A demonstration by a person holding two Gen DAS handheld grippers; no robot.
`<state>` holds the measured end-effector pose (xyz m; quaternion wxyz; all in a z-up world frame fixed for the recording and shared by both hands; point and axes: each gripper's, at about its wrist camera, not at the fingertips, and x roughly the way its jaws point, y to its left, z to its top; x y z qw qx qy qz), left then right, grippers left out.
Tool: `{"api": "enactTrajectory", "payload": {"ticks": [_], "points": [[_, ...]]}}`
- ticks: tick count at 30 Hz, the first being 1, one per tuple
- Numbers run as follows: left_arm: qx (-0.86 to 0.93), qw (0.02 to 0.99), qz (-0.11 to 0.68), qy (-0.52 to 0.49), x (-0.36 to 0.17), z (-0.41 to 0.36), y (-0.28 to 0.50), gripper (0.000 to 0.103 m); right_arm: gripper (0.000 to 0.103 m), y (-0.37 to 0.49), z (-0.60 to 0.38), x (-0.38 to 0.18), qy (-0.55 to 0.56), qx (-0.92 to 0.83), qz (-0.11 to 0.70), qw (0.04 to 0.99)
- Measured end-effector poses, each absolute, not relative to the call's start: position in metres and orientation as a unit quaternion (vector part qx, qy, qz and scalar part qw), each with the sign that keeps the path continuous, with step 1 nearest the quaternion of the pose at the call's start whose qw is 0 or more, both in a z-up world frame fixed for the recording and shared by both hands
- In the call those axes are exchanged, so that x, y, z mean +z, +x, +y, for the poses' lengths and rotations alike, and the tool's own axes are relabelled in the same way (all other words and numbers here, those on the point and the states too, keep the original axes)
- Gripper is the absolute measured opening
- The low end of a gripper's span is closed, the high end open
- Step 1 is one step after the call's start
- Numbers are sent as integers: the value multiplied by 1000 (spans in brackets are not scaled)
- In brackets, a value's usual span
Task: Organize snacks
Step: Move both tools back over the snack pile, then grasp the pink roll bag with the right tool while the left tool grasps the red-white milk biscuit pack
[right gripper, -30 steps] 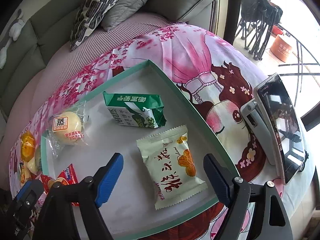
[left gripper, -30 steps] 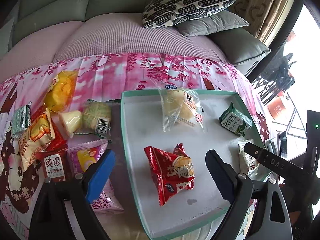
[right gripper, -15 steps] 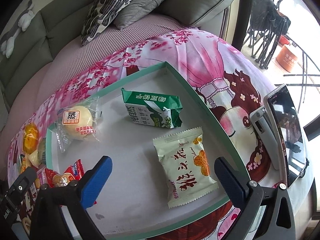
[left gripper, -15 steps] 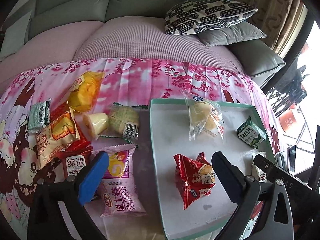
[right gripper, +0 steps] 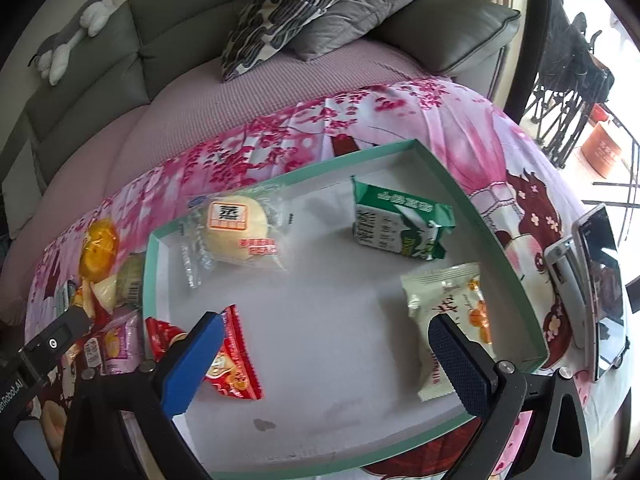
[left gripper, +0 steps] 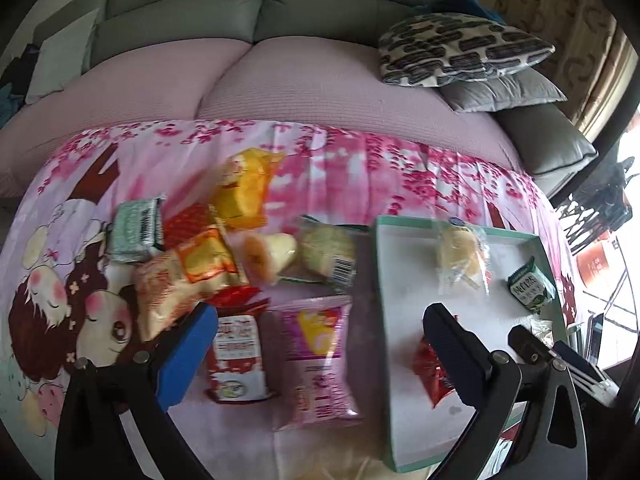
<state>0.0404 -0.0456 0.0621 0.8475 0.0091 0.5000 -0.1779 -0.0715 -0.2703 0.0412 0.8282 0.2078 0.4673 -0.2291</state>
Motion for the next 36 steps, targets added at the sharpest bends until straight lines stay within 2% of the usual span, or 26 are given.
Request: {"api": "enactTrajectory", "payload": {"ticks": [12,18,24,26,36], "points": [[-66,845,529,-26,49,62,57,102,101,-33,-163,40,143,-115,486,854],[-41,840,538,-62,49,97,60,102,90,-19,-114,32,101,-57,499,859],[-64,831,548,-67,46,86,62,102,77,-13,-97,25,88,-33,503,859],[-78,822,559,-69,43,76,62,102,65,-12,-96,24,89,-26,503,859],[-115,799,587,-59,24,35,66,101,52,-4,-82,18,76,-1,506,859]]}}
